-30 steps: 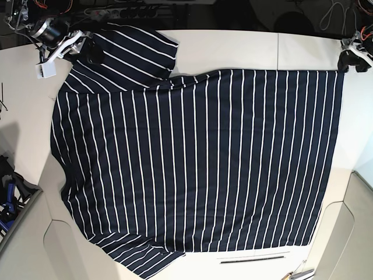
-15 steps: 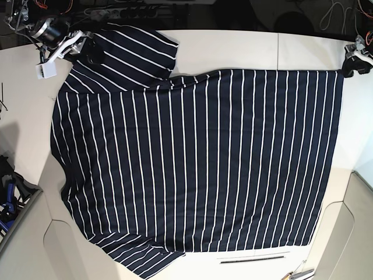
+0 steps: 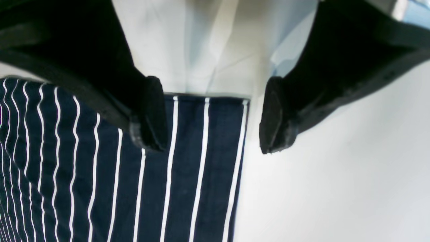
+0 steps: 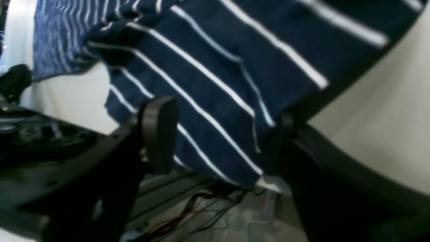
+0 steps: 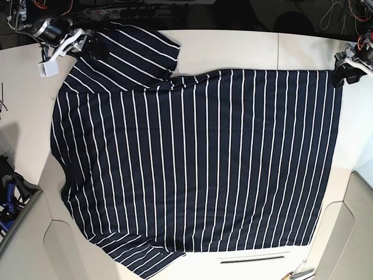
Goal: Fold the T-shirt properly
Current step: 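Close both grippers on the shirt's shoulder corners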
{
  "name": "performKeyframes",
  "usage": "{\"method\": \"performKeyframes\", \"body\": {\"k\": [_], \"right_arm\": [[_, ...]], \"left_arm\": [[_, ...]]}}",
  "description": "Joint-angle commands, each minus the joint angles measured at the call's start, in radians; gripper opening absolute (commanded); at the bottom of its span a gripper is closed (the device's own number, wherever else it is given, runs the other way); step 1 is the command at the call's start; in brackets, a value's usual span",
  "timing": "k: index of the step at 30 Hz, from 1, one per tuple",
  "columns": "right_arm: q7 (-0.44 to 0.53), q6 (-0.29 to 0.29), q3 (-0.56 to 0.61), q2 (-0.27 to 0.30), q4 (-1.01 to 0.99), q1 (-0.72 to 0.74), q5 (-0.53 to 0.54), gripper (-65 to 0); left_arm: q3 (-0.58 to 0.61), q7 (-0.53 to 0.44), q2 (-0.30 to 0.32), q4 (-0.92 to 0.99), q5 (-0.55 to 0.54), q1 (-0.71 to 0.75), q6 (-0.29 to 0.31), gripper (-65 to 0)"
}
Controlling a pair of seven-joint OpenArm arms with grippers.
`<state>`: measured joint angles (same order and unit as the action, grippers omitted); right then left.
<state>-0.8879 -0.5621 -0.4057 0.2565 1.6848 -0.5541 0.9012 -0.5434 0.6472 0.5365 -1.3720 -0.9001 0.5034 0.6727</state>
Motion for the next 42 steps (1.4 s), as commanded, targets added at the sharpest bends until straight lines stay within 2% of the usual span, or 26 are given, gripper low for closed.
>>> {"method": "performKeyframes", "body": {"k": [1, 7, 9, 12, 14, 16, 18, 19, 20, 28, 34, 42], "right_arm": [[-0.010, -0.003, -0.003, 0.006, 0.007, -0.006, 0.008, -27.6], [-0.011, -0.012, -0.003, 0.006, 0.007, -0.006, 0.008, -27.7], [-0.010, -0.012, -0.003, 0.006, 0.007, -0.006, 0.008, -27.7], [-0.010, -0.012, -0.003, 0.006, 0.007, -0.006, 0.004, -28.9], [-0.010, -0.012, -0.003, 0.006, 0.007, -0.006, -0.006, -38.3], [-0.010, -0.014, -0.003, 0.006, 0.007, -0.006, -0.012, -50.6], [-0.010, -0.019, -0.003, 0.006, 0.007, -0.006, -0.011, -60.2], [-0.006, -0.019, -0.003, 0.006, 0.007, -0.006, -0.011, -64.0], [0.000, -0.019, -0.003, 0.006, 0.007, -0.006, -0.011, -65.0], [0.000, -0.019, -0.006, 0.006, 0.008, -0.006, -0.022, -65.0], [-0.038, -0.023, -0.039, 0.006, 0.017, -0.006, 0.076, -65.0], [-0.148, -0.044, -0.193, 0.006, 0.099, -0.006, 0.222, -65.0]], "left_arm": [[0.001, 0.056, 0.009, -0.003, 0.012, 0.010, 0.025, -19.1], [0.001, 0.061, 0.009, -0.003, -0.028, 0.012, 0.025, -20.9], [0.001, 0.061, 0.009, -0.003, -0.028, 0.012, 0.025, -28.2], [0.001, 0.056, 0.009, -0.003, -0.028, 0.012, 0.025, -47.9], [0.001, 0.023, 0.009, -0.003, -0.028, 0.012, 0.025, -55.1], [0.001, -0.003, 0.010, -0.003, -0.027, 0.011, 0.025, -59.8], [0.001, -0.005, 0.010, -0.003, -0.027, 0.009, 0.025, -65.0], [0.001, -0.005, 0.010, -0.003, -0.027, 0.009, 0.025, -65.0], [0.001, -0.008, 0.010, -0.003, -0.027, 0.009, 0.025, -65.0], [-0.001, -0.015, 0.010, -0.025, -0.027, 0.009, 0.025, -65.0], [-0.001, -0.014, 0.013, -0.126, 0.007, 0.010, 0.025, -65.0], [-0.055, -0.015, 0.013, -0.239, 0.007, 0.009, 0.025, -65.0]]}}
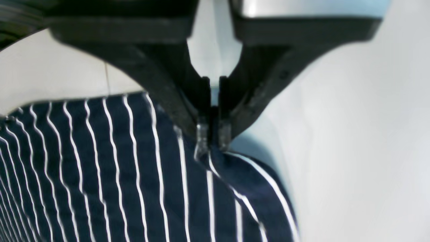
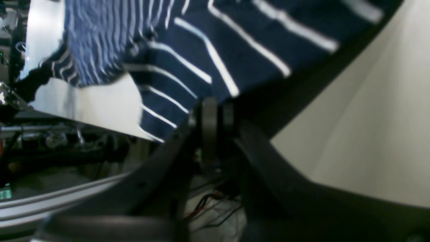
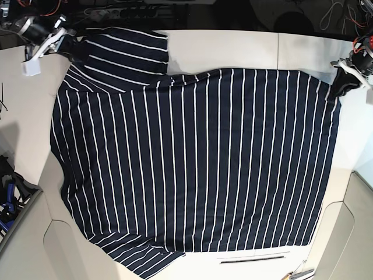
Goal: Fold the T-shirt properly
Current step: 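Close both grippers on the shirt's shoulder corners, then lift the shoulder edge and pull the shirt toward the robot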
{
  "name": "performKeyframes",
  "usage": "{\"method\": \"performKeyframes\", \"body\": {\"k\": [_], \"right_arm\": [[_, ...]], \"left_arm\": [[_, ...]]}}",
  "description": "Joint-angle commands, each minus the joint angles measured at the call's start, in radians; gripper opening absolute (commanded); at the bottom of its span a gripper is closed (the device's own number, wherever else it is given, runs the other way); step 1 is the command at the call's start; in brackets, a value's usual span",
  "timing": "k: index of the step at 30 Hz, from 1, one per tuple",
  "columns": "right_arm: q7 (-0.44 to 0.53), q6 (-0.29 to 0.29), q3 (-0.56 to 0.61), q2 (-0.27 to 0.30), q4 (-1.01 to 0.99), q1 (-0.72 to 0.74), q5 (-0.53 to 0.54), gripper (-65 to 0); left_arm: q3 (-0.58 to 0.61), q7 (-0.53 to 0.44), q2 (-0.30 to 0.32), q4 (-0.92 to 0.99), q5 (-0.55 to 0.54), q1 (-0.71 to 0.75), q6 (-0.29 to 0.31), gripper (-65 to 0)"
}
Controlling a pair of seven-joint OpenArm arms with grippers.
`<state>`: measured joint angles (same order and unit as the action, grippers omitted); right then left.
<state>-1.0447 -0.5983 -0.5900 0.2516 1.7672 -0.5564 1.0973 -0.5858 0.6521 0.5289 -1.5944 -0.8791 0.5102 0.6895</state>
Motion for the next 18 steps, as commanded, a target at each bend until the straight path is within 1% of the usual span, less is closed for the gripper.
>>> {"method": "performKeyframes", "body": {"k": [1, 4, 7, 12, 18], "right_arm": [[0.008, -0.008, -0.030, 0.011, 0.029, -0.004, 0.035, -65.0], [0.007, -0.008, -0.075, 0.012, 0.056, -0.004, 0.055, -65.0], [0.008, -0.010, -0.080, 0.011, 0.060, 0.002, 0.066, -65.0], [0.008, -0.012, -0.077, 0.011, 0.060, 0.054, 0.063, -65.0], [0.008, -0.008, -0.077, 0.011, 0.059, 0.157, -0.003, -65.0]], "left_arm": [[-0.034, -0.021, 0.020, -0.024, -0.014, 0.002, 0.009, -65.0], [-0.085, -0.020, 0.023, -0.034, -0.015, 0.002, 0.009, -65.0], [-0.084, -0.021, 0.040, -0.034, -0.016, 0.001, 0.009, -65.0], [-0.084, -0.021, 0.040, -0.034, 0.017, -0.041, 0.009, -65.0], [-0.080, -0.021, 0.039, -0.019, 0.032, -0.106, 0.009, -65.0]]}}
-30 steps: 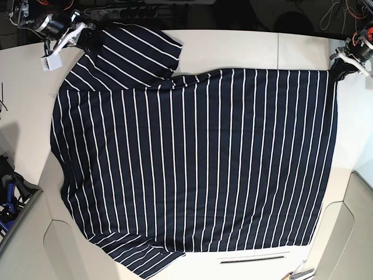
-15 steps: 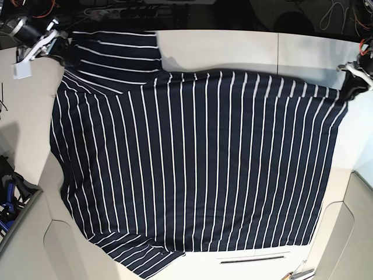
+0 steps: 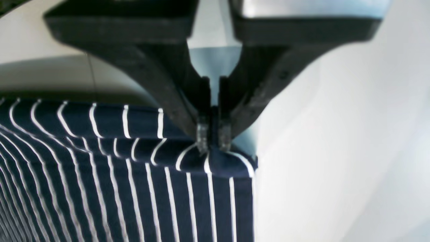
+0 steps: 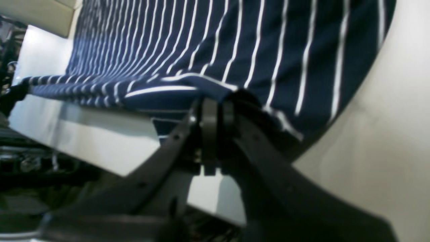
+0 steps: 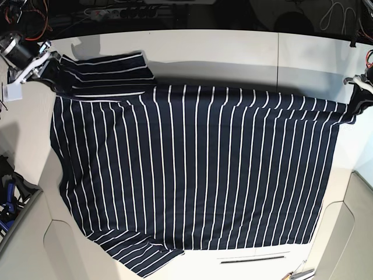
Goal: Fold the T-shirt properly
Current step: 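Lift the shoulder edge and pull the shirt toward the robot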
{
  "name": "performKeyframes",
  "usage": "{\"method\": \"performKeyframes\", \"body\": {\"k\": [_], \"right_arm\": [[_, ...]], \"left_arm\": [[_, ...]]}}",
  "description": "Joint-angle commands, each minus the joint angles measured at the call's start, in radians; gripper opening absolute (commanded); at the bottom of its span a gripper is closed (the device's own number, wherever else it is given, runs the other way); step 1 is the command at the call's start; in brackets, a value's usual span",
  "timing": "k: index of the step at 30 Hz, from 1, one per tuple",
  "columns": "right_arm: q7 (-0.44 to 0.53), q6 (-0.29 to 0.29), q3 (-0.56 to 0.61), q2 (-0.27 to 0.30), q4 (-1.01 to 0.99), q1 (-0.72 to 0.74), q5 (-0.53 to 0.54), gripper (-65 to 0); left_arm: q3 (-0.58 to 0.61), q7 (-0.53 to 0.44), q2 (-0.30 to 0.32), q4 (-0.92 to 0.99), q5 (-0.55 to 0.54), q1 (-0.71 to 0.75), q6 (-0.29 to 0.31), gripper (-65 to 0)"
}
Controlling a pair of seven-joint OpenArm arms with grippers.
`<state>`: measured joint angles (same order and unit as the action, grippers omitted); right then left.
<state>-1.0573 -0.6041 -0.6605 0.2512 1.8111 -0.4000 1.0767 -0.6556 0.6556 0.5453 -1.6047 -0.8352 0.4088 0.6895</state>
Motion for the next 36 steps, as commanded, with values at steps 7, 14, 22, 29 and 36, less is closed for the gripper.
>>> {"method": "performKeyframes", "body": {"k": [7, 14, 22, 29, 36], "right_arm": [[0.026, -0.002, -0.005, 0.013, 0.014, 0.049, 0.000, -65.0], [0.029, -0.002, -0.005, 0.013, -0.007, 0.112, -0.026, -65.0], [0.036, -0.002, 0.001, 0.016, -0.107, 0.223, -0.042, -65.0], [0.044, -0.002, 0.021, 0.018, -0.188, 0.330, -0.072, -65.0], [0.047, -0.002, 0.138, 0.018, -0.328, 0.479, -0.094, -65.0]], "left_arm": [[0.006, -0.040, 0.023, 0.005, 0.027, -0.052, 0.009, -65.0], [0.113, -0.080, 0.023, 0.017, 0.143, -0.114, 0.009, -65.0], [0.216, -0.132, 0.023, 0.082, 0.253, -0.243, 0.002, -65.0], [0.243, -0.137, 0.023, 0.170, 0.274, -0.336, 0.002, -65.0], [0.244, -0.153, 0.023, 0.262, 0.288, -0.430, 0.003, -65.0]]}}
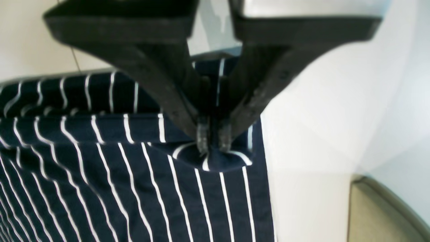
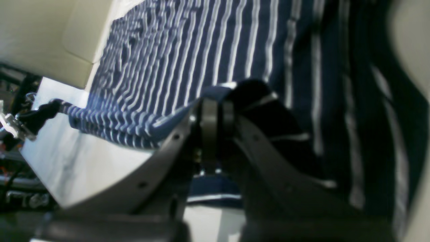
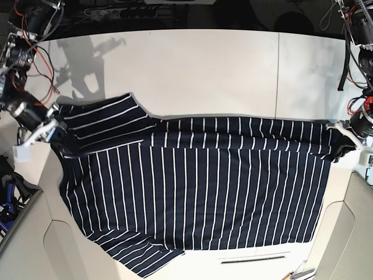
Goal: Fold the T-shirt properly
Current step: 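Lift the shoulder edge and pull the shirt toward the robot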
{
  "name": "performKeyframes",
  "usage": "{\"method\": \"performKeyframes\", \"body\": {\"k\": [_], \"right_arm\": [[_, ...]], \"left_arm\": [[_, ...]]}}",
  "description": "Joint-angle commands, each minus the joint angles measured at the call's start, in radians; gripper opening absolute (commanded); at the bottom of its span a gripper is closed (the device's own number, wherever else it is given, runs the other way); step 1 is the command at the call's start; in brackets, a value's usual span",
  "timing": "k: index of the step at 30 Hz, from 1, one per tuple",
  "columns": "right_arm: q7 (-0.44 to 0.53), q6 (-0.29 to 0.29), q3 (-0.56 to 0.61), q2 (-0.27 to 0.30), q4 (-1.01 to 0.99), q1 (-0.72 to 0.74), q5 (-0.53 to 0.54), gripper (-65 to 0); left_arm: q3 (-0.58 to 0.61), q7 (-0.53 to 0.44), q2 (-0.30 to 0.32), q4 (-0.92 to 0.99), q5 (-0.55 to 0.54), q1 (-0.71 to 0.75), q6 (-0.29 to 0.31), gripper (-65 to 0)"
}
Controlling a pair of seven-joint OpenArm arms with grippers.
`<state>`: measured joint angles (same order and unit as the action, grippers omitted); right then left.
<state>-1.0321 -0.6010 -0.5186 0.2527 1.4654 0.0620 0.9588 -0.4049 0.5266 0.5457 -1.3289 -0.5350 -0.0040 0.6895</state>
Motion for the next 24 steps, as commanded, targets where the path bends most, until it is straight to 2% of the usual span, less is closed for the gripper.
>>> {"method": "performKeyframes", "body": {"k": [1, 9, 19, 24], "right_arm": [[0.022, -0.005, 0.015, 0.016, 0.000, 0.040, 0.022, -65.0], [0.029, 0.000, 0.131, 0.016, -0.149, 0.229, -0.087, -65.0], [0.097, -0.001, 0.137, 0.015, -0.318, 0.346, -0.205, -65.0], [0.139, -0.001, 0.137, 0.015, -0.394, 0.346, -0.229, -65.0]], "left_arm": [[-0.006, -0.031, 0.022, -0.005, -0.006, -0.027, 0.002, -65.0], [-0.006, -0.075, 0.022, 0.124, 0.039, -0.110, 0.002, -65.0], [0.001, -0.079, 0.022, 0.249, 0.038, -0.200, 0.002, -65.0], [0.059, -0.102, 0.022, 0.270, 0.039, -0.201, 0.002, -65.0]]}}
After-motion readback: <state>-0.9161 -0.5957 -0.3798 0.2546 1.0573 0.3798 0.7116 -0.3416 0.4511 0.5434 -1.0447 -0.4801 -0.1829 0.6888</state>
